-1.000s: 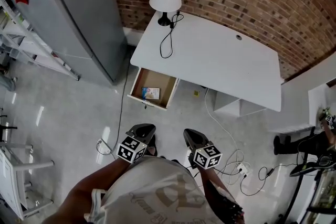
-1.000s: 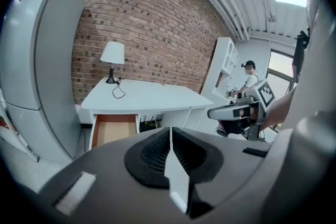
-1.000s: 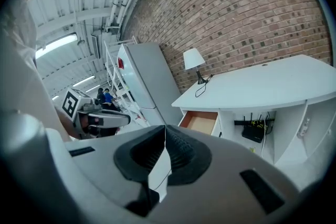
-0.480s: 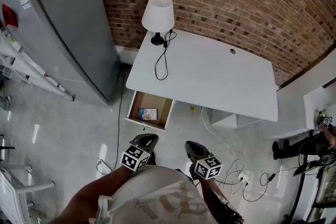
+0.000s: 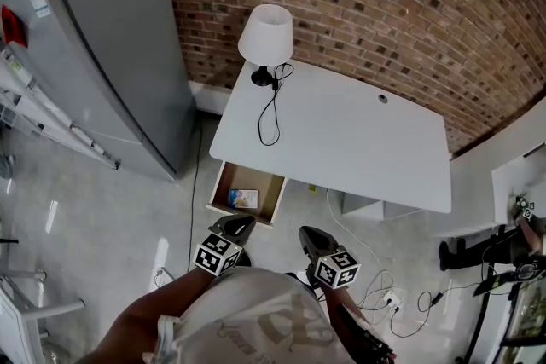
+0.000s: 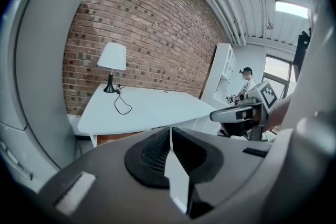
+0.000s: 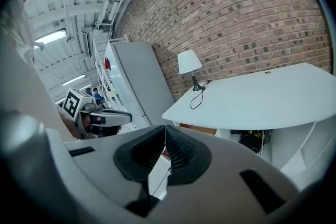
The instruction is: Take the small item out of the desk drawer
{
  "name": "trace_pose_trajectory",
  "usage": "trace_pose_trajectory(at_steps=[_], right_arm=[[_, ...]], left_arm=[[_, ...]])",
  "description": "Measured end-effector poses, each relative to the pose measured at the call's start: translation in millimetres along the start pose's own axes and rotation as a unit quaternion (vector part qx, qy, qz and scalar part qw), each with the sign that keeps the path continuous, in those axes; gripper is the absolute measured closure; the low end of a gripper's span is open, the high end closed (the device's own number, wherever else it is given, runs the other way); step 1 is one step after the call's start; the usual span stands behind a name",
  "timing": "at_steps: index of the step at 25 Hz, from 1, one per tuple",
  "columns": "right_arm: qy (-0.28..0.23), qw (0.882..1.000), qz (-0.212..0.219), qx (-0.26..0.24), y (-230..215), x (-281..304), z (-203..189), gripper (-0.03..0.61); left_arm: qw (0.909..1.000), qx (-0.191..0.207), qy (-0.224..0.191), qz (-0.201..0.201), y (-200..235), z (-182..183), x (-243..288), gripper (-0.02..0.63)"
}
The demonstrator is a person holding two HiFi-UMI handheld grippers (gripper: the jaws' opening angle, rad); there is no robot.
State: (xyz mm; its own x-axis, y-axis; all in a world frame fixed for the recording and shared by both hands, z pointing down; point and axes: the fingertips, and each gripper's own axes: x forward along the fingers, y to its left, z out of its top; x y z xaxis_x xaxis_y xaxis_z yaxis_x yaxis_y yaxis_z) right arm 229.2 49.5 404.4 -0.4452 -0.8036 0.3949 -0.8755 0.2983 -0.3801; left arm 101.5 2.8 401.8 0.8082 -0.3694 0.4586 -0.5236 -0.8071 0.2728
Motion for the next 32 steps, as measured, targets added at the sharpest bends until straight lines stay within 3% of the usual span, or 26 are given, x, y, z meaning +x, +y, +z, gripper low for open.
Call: trace_pose_trajectory(at_steps=[9,17,23,32], right_arm=[[0.011,0.999,0.036,-0.022,20.1,48.1,14.3,0.572],[0.044,0.995,0.085,-0.040,42.3,70.9,-1.5,0.572],[0.074,0.986,0.133,-0.061,48.8,97.1,-2.7,0.572],[0.118,0.970,0.188,-0.098,40.8,138.7,11.6,0.572]], left_arm=[[0.9986,-0.029,-0.013,0.041,46.5,-2.9,-23.2,0.597],[0.9944,-0.061,-0.017,0.085,56.9,-26.4,-45.4,0.597],[0.9864,-0.091,-0.021,0.135,72.1,-35.8,-59.5,0.597],[0.9754,-0.110,-0.031,0.188,91.6,-15.6,-54.3,0.597]])
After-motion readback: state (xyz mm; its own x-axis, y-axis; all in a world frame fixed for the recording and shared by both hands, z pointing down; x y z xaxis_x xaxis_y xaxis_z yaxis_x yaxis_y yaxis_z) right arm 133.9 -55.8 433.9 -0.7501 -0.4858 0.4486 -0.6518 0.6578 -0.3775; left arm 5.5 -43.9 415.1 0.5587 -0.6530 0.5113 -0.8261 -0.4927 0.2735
